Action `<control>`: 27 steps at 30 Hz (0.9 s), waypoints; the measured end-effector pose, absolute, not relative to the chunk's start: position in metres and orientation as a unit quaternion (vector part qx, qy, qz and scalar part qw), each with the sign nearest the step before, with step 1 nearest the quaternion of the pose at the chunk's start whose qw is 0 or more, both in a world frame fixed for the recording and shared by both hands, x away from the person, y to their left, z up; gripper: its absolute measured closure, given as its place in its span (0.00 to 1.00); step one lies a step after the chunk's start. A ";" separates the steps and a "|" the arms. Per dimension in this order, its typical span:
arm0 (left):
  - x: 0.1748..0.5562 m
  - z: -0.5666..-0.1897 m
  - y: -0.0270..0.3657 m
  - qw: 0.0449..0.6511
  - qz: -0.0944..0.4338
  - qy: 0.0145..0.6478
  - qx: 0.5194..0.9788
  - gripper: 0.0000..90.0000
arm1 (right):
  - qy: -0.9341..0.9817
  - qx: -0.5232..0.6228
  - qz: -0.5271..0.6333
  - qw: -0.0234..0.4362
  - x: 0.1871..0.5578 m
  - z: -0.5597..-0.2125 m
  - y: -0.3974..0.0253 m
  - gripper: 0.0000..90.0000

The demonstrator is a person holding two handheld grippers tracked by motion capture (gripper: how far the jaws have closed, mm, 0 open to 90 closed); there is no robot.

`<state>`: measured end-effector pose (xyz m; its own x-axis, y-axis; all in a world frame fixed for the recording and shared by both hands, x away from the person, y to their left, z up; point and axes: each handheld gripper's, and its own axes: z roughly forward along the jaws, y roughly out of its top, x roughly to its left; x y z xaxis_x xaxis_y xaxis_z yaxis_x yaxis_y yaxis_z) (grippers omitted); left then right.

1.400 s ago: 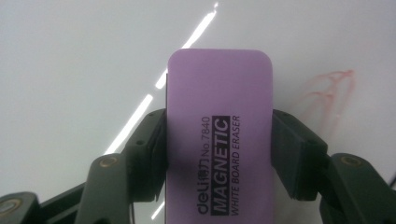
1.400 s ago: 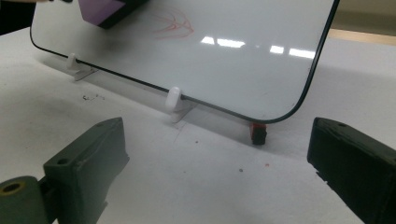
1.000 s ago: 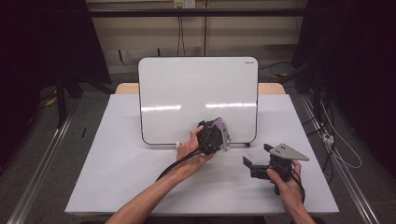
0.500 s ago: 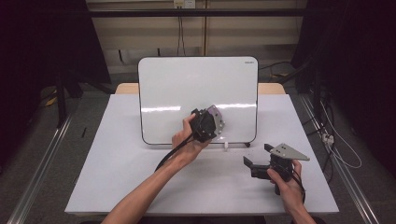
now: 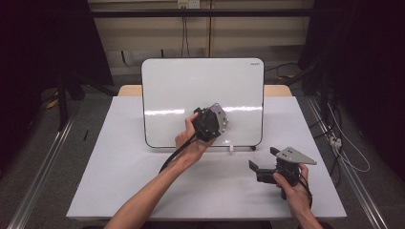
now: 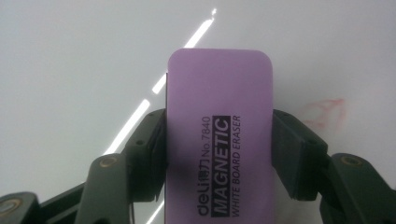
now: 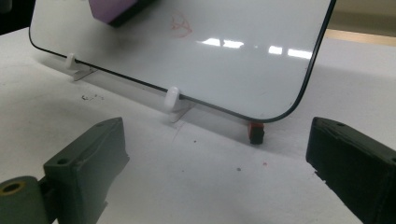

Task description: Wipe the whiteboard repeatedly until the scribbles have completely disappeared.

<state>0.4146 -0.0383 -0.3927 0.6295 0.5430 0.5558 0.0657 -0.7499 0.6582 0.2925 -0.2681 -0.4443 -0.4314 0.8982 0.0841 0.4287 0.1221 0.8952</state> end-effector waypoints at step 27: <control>0.442 -0.364 -0.025 0.312 0.391 0.208 0.840 0.46 | 0.704 0.473 0.468 0.249 0.292 -0.445 -0.269 0.05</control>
